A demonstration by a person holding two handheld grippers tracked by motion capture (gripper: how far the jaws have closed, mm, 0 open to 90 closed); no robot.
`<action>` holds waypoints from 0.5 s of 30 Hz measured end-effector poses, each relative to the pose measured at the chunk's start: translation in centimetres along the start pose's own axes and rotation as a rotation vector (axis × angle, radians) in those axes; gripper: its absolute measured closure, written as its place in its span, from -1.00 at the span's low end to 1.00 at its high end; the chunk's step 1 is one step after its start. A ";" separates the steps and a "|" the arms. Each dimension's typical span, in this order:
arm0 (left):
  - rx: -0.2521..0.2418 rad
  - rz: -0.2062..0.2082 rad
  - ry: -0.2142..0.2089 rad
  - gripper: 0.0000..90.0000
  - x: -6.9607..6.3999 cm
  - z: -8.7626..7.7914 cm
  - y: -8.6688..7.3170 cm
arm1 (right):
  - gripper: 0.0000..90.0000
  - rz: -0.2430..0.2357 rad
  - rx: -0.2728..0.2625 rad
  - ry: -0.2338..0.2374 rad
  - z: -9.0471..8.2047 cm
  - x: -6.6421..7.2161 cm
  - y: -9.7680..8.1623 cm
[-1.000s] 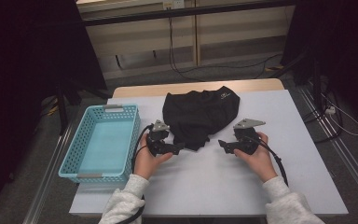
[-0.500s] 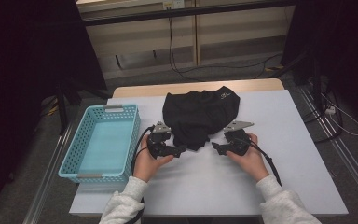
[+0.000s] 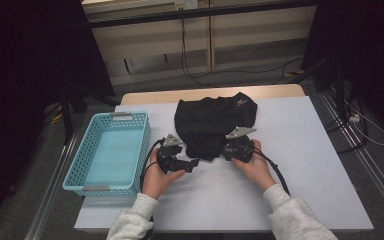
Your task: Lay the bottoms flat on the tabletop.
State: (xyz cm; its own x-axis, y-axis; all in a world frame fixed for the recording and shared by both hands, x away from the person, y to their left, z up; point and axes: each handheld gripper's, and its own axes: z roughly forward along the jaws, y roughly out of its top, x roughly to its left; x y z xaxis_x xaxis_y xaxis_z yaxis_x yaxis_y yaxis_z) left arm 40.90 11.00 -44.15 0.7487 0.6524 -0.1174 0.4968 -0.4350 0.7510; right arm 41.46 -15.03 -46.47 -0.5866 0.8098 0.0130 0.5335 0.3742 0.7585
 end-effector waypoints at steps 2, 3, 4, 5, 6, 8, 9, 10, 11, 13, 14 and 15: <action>0.000 -0.006 0.000 -0.66 -0.2 -0.1 -0.1 | 0.72 -0.009 -0.003 0.015 0.2 -0.1 0.1; -0.001 -0.003 0.000 -0.66 -0.2 -0.1 -0.1 | 0.88 -0.012 -0.004 0.018 0.2 -0.1 0.1; 0.000 -0.002 -0.003 -0.66 -0.3 -0.1 -0.1 | 0.96 -0.016 -0.002 0.024 0.2 0.0 0.2; -0.001 0.008 0.002 -0.66 -0.2 -0.1 -0.1 | 0.97 -0.021 -0.003 0.023 0.2 0.1 0.2; 0.001 0.005 0.004 -0.66 -0.3 -0.1 -0.1 | 0.97 -0.024 -0.002 0.020 0.2 0.2 0.2; 0.010 0.003 0.003 -0.66 -0.3 0.0 -0.3 | 0.97 -0.006 -0.001 0.043 0.0 0.0 0.1; 0.011 0.008 0.003 -0.66 -0.4 0.1 -0.3 | 0.97 0.013 0.007 0.065 -0.2 -0.1 0.0; 0.016 0.017 0.001 -0.65 -0.4 0.2 -0.3 | 0.97 0.026 0.012 0.080 -0.6 -0.2 -0.1; 0.017 0.021 -0.001 -0.65 -0.5 0.4 -0.3 | 0.98 0.026 0.007 0.085 -1.0 -0.2 -0.3; 0.016 0.021 -0.008 -0.65 -0.6 0.7 -0.3 | 0.97 0.017 0.007 0.099 -2.0 0.1 -0.6; 0.015 0.016 -0.015 -0.64 -0.7 0.8 -0.3 | 0.97 0.008 0.008 0.102 -2.5 0.3 -0.9; 0.019 0.026 -0.017 -0.64 -0.7 0.9 -0.2 | 0.98 -0.001 0.010 0.098 -2.9 0.4 -1.1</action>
State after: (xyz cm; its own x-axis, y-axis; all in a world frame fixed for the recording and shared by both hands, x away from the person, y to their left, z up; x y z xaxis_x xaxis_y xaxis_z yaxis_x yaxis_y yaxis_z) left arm 40.67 10.08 -44.80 0.7688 0.6302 -0.1091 0.4851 -0.4635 0.7415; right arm 38.87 -16.41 -45.39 -0.6435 0.7616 0.0765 0.5389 0.3797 0.7520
